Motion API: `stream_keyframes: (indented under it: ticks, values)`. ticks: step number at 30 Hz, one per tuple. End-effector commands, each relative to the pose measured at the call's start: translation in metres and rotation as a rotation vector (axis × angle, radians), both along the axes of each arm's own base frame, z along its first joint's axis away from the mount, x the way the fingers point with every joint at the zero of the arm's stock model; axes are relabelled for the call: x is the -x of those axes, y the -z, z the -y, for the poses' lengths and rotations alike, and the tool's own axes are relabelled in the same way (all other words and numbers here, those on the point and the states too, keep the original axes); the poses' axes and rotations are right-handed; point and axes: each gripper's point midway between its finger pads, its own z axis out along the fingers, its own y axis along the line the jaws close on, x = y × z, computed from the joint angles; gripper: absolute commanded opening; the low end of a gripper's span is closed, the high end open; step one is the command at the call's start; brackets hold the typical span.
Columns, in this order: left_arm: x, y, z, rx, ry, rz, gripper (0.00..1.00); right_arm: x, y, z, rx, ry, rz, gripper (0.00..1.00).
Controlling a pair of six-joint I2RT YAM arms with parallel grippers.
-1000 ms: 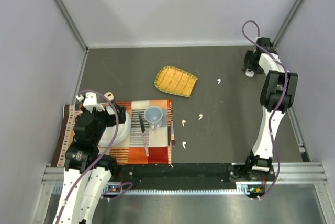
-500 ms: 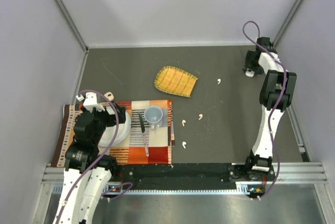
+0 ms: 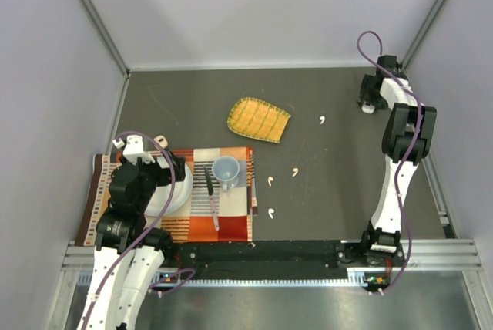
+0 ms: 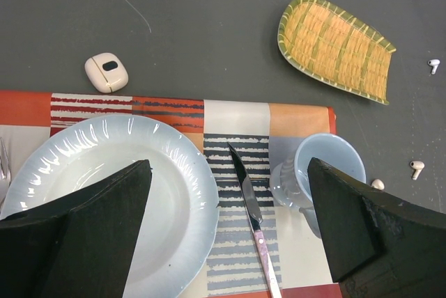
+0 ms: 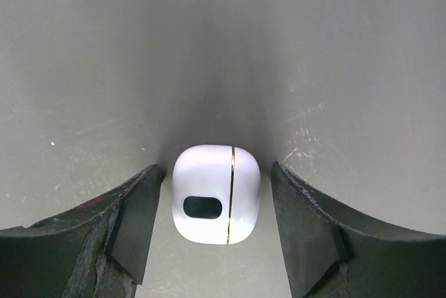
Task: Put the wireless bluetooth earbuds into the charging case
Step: Pick up the charging case from the corner of the board.
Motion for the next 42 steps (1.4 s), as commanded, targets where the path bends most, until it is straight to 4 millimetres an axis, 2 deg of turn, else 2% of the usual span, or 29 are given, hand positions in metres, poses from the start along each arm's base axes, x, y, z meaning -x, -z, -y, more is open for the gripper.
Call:
stream_keyframes:
  ticks: [1,6,7,14,17,22,25,26,29,30,32,33,34,35,36,37,38,39,40,42]
  values:
    - [-0.006,-0.012,0.002,0.003,0.007,0.050,0.99,0.017,0.007,-0.010,-0.033,0.000,-0.050,0.65]
    - [-0.006,-0.011,0.003,0.004,0.012,0.047,0.99,0.023,0.010,-0.010,-0.035,0.009,-0.061,0.60]
    - [-0.007,-0.012,0.003,0.004,0.013,0.047,0.99,0.022,0.005,-0.011,-0.034,0.009,-0.049,0.59]
    - [-0.007,-0.012,0.004,0.005,0.021,0.049,0.99,0.026,-0.006,-0.013,-0.030,0.006,-0.032,0.66]
    - [-0.006,-0.013,0.004,0.006,0.022,0.052,0.99,0.027,0.001,-0.016,-0.046,0.003,-0.044,0.61]
    - [-0.006,-0.013,0.004,0.007,0.020,0.053,0.99,0.026,-0.005,-0.014,-0.045,0.031,-0.028,0.59]
    - [-0.006,-0.012,0.005,0.006,0.025,0.048,0.99,0.025,-0.002,-0.014,-0.046,0.034,-0.035,0.49]
    - [-0.006,-0.012,0.005,0.006,0.025,0.047,0.99,0.026,-0.003,-0.015,-0.049,0.031,-0.035,0.36]
    - [-0.006,-0.012,0.004,0.004,0.021,0.047,0.99,0.028,-0.014,-0.019,-0.052,0.017,-0.018,0.29]
    - [-0.006,-0.011,0.004,0.004,0.021,0.046,0.99,0.026,-0.031,-0.022,-0.052,0.007,0.015,0.22]
    - [-0.006,-0.012,0.005,0.005,0.024,0.048,0.99,0.029,-0.045,-0.034,-0.072,-0.029,0.040,0.15]
    - [-0.006,-0.013,0.005,0.007,0.024,0.050,0.99,0.029,-0.058,-0.039,-0.072,-0.050,0.070,0.12]
    - [-0.006,-0.013,0.005,0.008,0.024,0.053,0.99,0.030,-0.087,-0.051,-0.072,-0.080,0.130,0.10]
    - [-0.006,-0.015,0.004,0.011,0.021,0.057,0.99,0.038,-0.095,-0.057,-0.074,-0.088,0.143,0.08]
    - [-0.005,-0.016,0.005,0.014,0.025,0.061,0.99,0.041,-0.108,-0.070,-0.108,-0.125,0.175,0.08]
    - [-0.005,-0.018,0.005,0.016,0.022,0.069,0.99,0.045,-0.149,-0.093,-0.149,-0.197,0.277,0.08]
    - [-0.004,-0.019,0.005,0.021,0.022,0.073,0.99,0.057,-0.150,-0.105,-0.177,-0.220,0.280,0.06]
    - [-0.004,-0.022,0.005,0.027,0.021,0.080,0.99,0.065,-0.162,-0.118,-0.211,-0.249,0.310,0.06]
    - [-0.003,-0.023,0.005,0.031,0.019,0.085,0.99,0.072,-0.181,-0.139,-0.271,-0.329,0.369,0.05]
    - [0.002,-0.030,0.012,0.053,0.055,0.108,0.99,0.103,-0.209,-0.170,-0.305,-0.416,0.436,0.03]
